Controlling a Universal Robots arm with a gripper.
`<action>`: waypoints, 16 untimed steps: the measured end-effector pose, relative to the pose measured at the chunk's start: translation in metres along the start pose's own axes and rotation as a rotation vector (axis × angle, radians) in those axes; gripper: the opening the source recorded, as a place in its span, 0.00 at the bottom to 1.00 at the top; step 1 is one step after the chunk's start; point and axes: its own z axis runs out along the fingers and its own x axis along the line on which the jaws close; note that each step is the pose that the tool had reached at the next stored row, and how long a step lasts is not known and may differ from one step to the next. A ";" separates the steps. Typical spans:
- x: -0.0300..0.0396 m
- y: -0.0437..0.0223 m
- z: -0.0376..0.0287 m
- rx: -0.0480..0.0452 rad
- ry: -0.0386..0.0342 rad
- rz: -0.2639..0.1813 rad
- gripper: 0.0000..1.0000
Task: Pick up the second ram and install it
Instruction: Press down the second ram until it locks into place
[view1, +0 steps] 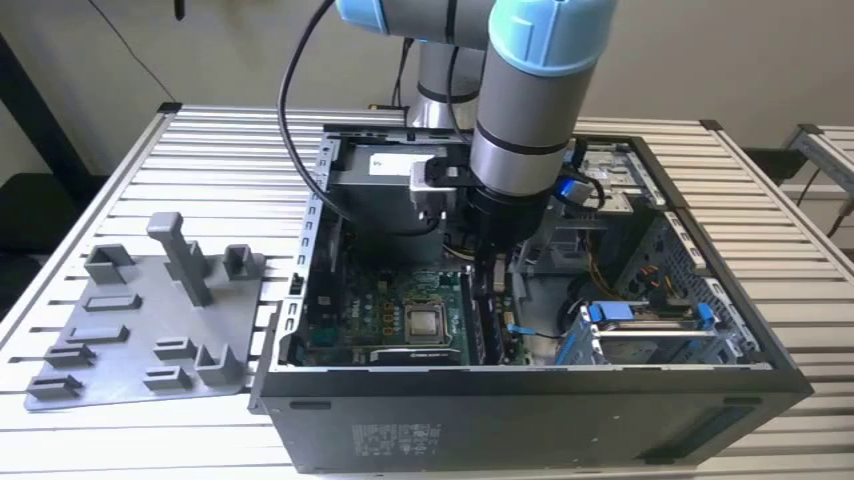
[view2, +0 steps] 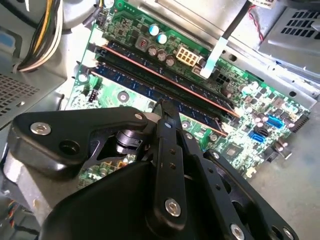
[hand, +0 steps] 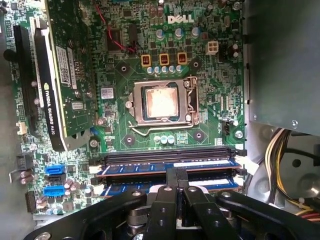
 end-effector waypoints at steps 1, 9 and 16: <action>0.0001 0.0000 0.0017 -0.0001 0.0003 0.000 0.11; 0.0002 0.0001 0.0162 -0.0001 0.0003 0.000 0.11; 0.0002 0.0001 0.0234 -0.0004 0.0012 0.000 0.11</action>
